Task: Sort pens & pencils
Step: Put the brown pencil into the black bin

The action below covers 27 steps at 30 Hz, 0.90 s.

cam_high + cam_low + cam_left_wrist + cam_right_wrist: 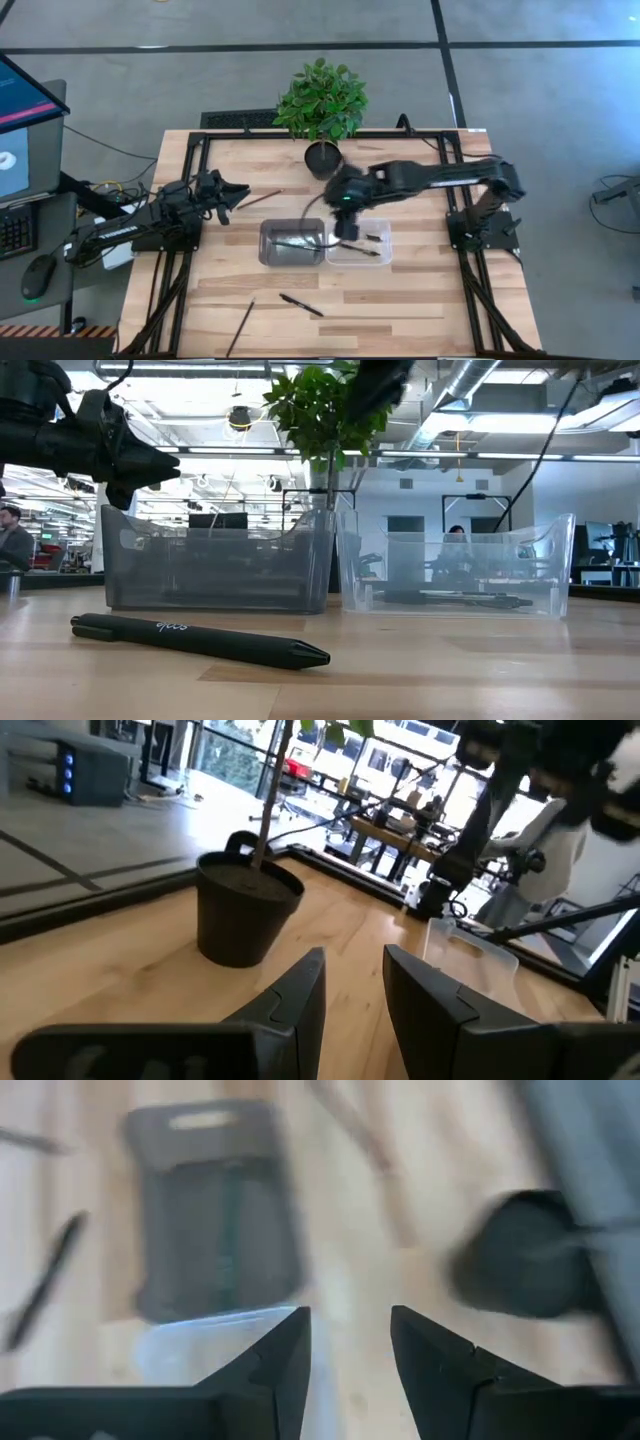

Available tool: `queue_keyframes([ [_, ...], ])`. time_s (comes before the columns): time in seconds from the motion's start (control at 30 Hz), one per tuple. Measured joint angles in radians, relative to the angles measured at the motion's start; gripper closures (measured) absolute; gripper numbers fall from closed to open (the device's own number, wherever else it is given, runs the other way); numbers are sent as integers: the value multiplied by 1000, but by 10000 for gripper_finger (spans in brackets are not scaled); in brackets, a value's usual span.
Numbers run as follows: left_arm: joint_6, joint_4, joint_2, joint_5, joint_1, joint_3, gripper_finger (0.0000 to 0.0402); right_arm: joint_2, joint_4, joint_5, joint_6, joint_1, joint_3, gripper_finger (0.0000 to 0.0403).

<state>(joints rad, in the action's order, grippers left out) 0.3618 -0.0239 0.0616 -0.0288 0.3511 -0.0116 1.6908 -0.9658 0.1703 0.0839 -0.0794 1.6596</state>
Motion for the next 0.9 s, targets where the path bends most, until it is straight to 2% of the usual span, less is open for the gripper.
queue_keyframes([
  [0.17, 1, 3, 5, 10, 0, 0, 308, -124, -113, 234, 48, -58, 0, 237],
  [0.33, 1, 3, 5, 11, 0, 0, 308, -204, -154, 328, 85, -108, -7, 238],
  [0.47, 1, 3, 5, 11, 0, 0, 308, -291, -90, 348, 77, -125, -118, 238],
  [0.73, 1, 3, 5, 13, 0, 0, 308, -558, 193, 349, 99, -84, -526, 238],
  [0.9, 1, 3, 5, 14, 0, 0, 308, -693, 445, 249, 133, -81, -764, 237],
])
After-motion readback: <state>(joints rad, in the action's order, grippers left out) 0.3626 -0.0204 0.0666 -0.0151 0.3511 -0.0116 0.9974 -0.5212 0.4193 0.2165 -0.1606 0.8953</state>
